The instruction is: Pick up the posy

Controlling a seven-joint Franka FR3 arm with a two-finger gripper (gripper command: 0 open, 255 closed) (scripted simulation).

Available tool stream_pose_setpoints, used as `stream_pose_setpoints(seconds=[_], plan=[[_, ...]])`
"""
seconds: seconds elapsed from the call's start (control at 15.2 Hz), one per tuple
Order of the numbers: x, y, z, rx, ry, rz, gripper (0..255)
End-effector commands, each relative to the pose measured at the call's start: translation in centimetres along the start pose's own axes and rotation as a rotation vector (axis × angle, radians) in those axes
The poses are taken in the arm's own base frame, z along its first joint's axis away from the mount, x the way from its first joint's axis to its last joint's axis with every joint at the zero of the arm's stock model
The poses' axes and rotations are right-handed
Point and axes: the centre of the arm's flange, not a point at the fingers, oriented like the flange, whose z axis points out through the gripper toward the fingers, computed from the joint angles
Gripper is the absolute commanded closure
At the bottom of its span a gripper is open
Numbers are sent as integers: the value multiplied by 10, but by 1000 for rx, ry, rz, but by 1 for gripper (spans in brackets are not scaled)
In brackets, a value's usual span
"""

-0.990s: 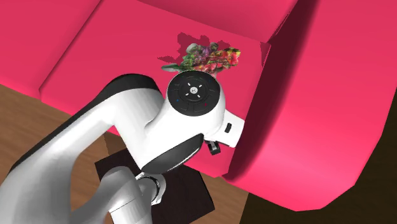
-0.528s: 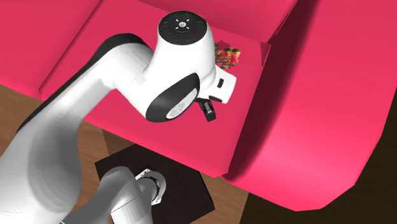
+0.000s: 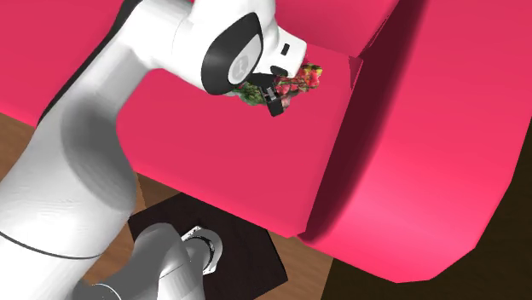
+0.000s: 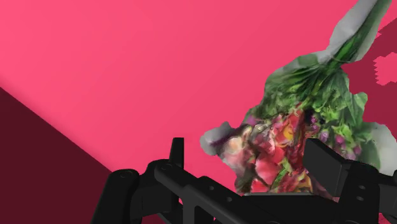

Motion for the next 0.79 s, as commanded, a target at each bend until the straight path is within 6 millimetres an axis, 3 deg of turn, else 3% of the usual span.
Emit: stream_pose_setpoints(seconds=[0.0,0.46,0.73], plan=[[5,-27,-3,0,3,-3,0],[25,-117,-18,-6,16,-17,0],[24,-121,-2,-6,17,-17,0]])
